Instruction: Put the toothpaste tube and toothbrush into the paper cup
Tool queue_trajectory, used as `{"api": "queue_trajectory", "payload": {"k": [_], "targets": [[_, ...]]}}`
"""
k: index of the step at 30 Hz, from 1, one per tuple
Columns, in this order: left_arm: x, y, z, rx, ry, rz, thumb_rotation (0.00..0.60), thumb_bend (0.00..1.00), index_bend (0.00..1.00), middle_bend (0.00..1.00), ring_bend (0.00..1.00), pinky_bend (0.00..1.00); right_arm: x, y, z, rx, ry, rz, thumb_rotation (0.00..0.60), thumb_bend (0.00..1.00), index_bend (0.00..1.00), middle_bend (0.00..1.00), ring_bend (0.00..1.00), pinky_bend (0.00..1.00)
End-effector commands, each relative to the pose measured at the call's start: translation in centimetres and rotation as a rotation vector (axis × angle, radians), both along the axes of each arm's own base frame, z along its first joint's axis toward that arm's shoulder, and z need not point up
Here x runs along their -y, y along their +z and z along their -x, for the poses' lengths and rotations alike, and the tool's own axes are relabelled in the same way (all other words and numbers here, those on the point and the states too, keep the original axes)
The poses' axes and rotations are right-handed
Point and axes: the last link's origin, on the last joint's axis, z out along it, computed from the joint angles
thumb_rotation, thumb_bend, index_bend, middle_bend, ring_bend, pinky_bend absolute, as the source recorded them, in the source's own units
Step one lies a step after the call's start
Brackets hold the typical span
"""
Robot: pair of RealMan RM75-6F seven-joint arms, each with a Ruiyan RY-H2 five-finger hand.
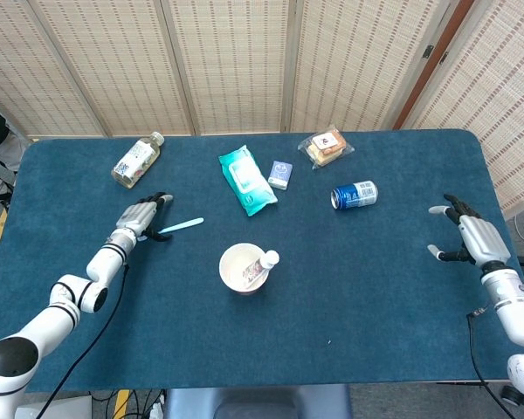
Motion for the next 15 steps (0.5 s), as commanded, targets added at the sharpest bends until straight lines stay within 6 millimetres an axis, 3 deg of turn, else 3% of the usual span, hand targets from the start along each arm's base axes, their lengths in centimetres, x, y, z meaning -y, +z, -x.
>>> {"api": "queue_trajectory", "payload": {"k": [1, 15], "targets": [[0.0, 0.1, 0.2, -0.006, 0.006, -0.001, 0.6, 0.24, 0.0, 0.0, 0.0, 0.0, 0.0, 0.0, 0.0, 0.0, 0.0, 0.0, 0.6, 0.18, 0.25, 0.03, 0.0, 0.11], [0.0, 0.9, 1.7, -0.056, 0.017, -0.022, 0.6, 0.24, 0.0, 0.0, 0.0, 0.0, 0.1, -0.2, 0.0, 0.005, 0.003, -0.007, 0.6, 0.18, 0.25, 0.03, 0.0, 0.11]]}}
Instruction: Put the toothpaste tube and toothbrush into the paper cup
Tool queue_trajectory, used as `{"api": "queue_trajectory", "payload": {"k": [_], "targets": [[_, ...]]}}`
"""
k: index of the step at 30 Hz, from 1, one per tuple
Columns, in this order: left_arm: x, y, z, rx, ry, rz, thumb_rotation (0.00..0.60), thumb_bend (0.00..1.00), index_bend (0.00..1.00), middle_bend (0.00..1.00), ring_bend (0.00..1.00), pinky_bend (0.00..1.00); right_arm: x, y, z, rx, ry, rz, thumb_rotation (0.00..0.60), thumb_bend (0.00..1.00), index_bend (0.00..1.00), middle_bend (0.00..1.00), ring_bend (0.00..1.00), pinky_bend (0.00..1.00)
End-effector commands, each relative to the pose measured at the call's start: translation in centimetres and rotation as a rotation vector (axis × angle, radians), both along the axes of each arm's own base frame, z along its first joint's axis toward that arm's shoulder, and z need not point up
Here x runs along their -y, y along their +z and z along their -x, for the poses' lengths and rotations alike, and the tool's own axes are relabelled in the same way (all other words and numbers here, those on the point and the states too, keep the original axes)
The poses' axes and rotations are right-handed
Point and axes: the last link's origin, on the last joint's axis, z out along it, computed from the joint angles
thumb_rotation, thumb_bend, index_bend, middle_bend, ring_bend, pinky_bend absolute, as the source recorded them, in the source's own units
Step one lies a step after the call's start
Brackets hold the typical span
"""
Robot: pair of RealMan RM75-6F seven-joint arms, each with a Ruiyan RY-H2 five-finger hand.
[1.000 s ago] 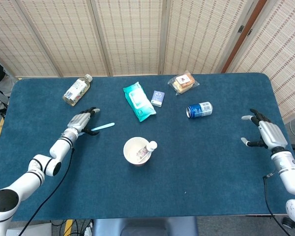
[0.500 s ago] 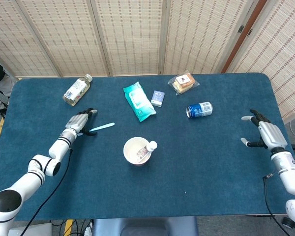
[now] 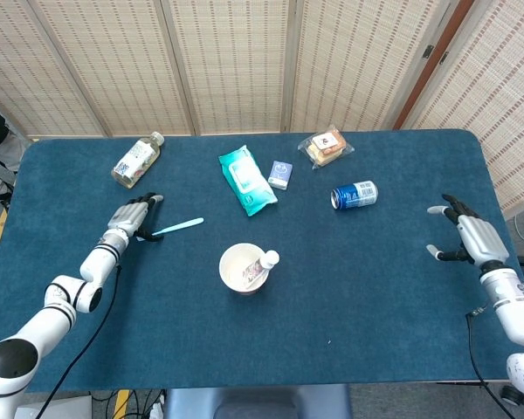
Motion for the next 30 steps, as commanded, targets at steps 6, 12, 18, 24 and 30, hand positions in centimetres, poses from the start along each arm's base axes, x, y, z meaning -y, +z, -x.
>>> {"api": "queue_trajectory", "payload": {"k": [6, 12, 18, 24, 30], "targets": [[0.0, 0.2, 0.5, -0.026, -0.014, -0.02, 0.6, 0.24, 0.0, 0.0, 0.0, 0.0, 0.0, -0.1, 0.0, 0.0, -0.001, -0.004, 0.6, 0.18, 0.25, 0.03, 0.0, 0.11], [0.0, 0.2, 0.6, -0.049, -0.034, -0.033, 0.6, 0.24, 0.0, 0.0, 0.0, 0.0, 0.0, -0.2, 0.0, 0.001, -0.002, -0.004, 0.6, 0.18, 0.25, 0.03, 0.0, 0.12], [0.0, 0.3, 0.9, -0.082, -0.051, -0.048, 0.6, 0.24, 0.0, 0.0, 0.0, 0.0, -0.1, -0.2, 0.1, 0.002, -0.006, -0.005, 0.6, 0.18, 0.25, 0.03, 0.0, 0.11], [0.1, 0.4, 0.1, -0.014, -0.047, -0.039, 0.6, 0.24, 0.0, 0.0, 0.0, 0.0, -0.1, -0.2, 0.1, 0.004, -0.005, -0.003, 0.6, 0.19, 0.25, 0.03, 0.0, 0.11], [0.0, 0.5, -1.2, 0.039, -0.027, 0.012, 0.6, 0.27, 0.28, 0.0, 0.0, 0.0, -0.1, -0.2, 0.0, 0.005, 0.0, -0.004, 0.6, 0.18, 0.25, 0.03, 0.0, 0.11]]}}
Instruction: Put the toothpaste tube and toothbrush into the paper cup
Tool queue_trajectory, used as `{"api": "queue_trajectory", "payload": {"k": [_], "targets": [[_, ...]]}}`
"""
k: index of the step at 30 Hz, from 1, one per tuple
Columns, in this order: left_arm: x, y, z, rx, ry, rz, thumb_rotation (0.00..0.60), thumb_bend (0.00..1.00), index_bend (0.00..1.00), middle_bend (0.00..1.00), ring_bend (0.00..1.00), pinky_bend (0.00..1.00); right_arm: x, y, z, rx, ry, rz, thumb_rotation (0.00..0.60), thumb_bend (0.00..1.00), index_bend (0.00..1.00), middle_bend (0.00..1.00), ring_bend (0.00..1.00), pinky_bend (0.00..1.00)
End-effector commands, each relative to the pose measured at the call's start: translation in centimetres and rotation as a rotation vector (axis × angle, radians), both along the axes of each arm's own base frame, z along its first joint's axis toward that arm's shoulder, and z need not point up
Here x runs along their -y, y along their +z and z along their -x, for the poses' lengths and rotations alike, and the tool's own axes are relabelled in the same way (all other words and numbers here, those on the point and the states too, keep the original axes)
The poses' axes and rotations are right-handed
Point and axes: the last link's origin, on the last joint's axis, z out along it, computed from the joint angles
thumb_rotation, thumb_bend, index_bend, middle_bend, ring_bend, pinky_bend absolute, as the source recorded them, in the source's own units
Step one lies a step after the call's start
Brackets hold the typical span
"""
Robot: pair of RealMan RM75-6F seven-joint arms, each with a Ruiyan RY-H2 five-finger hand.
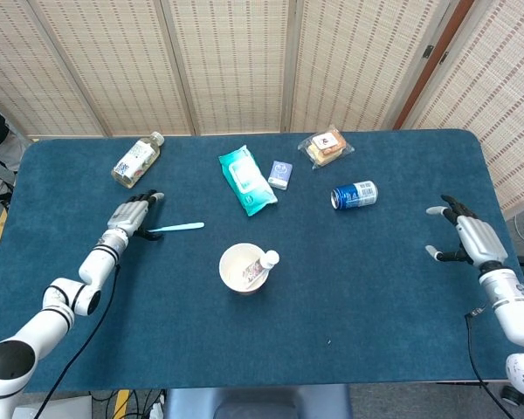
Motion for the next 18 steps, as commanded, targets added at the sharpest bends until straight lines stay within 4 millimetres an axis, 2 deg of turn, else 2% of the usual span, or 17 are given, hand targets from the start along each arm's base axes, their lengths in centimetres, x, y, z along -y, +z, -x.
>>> {"api": "queue_trajectory", "payload": {"k": [1, 6, 12, 18], "targets": [[-0.2, 0.3, -0.7, 0.028, 0.017, 0.023, 0.6, 0.28, 0.31, 0.0, 0.0, 0.0, 0.0, 0.1, -0.1, -0.001, 0.002, 0.003, 0.6, 0.18, 0.25, 0.03, 0.0, 0.11], [-0.3, 0.4, -1.3, 0.055, 0.026, 0.03, 0.6, 0.34, 0.39, 0.0, 0.0, 0.0, 0.0, 0.9, -0.4, -0.011, 0.015, 0.023, 0.6, 0.18, 0.25, 0.03, 0.0, 0.11], [-0.3, 0.2, -1.4, 0.049, 0.019, 0.034, 0.6, 0.35, 0.41, 0.0, 0.0, 0.0, 0.0, 2.0, -0.9, -0.023, 0.031, 0.053, 0.6, 0.18, 0.25, 0.03, 0.0, 0.11], [-0.2, 0.1, -1.4, 0.028, 0.006, 0.038, 0.6, 0.35, 0.37, 0.0, 0.0, 0.0, -0.2, 2.2, -0.9, -0.022, 0.027, 0.061, 0.6, 0.18, 0.25, 0.03, 0.0, 0.11]]}}
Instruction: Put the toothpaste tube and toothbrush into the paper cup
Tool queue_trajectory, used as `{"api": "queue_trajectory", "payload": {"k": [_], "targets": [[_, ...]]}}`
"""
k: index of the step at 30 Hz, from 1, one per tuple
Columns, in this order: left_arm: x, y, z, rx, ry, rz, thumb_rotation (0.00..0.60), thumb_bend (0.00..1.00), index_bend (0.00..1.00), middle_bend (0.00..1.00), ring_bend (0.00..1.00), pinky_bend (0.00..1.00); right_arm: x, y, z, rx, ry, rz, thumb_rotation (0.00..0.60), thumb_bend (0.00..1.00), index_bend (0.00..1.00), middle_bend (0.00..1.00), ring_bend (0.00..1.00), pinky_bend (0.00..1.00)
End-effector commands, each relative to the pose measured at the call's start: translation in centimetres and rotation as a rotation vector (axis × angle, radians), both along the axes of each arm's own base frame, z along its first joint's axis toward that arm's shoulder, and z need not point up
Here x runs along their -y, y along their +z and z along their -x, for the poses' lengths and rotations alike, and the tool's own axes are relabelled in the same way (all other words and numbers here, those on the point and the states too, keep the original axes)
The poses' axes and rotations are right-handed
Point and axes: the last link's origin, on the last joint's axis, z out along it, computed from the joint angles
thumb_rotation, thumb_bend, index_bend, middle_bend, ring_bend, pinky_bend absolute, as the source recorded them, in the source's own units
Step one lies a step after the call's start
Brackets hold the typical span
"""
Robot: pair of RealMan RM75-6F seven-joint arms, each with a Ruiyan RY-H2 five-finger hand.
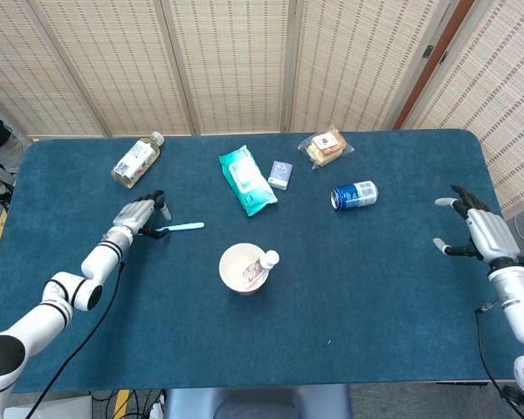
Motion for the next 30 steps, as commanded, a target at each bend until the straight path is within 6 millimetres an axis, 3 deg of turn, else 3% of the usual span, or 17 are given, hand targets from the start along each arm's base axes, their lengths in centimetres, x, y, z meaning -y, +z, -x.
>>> {"api": "queue_trajectory", "payload": {"k": [1, 6, 11, 17, 30], "targets": [[0.0, -0.02, 0.03, -0.012, -0.01, -0.003, 0.6, 0.35, 0.37, 0.0, 0.0, 0.0, -0.01, 0.02, 0.01, 0.001, -0.001, 0.001, 0.6, 0.19, 0.25, 0.03, 0.0, 0.11], [0.04, -0.16, -0.1, -0.019, -0.021, -0.005, 0.6, 0.35, 0.38, 0.0, 0.0, 0.0, -0.03, -0.04, 0.1, 0.003, -0.004, 0.0, 0.6, 0.18, 0.25, 0.03, 0.0, 0.11], [0.16, -0.22, -0.19, -0.018, -0.025, 0.002, 0.6, 0.35, 0.45, 0.0, 0.0, 0.0, -0.04, 0.01, 0.17, 0.004, -0.006, 0.0, 0.6, 0.18, 0.25, 0.03, 0.0, 0.11], [0.29, -0.2, -0.26, -0.011, -0.028, 0.004, 0.6, 0.35, 0.37, 0.0, 0.0, 0.0, -0.16, -0.11, 0.27, 0.006, -0.01, -0.005, 0.6, 0.18, 0.25, 0.03, 0.0, 0.11], [0.84, -0.87, -0.04, -0.029, -0.059, -0.003, 0.6, 0.35, 0.34, 0.0, 0.0, 0.0, -0.46, -0.55, 0.52, 0.011, -0.02, -0.018, 0.6, 0.18, 0.25, 0.03, 0.0, 0.11]]}}
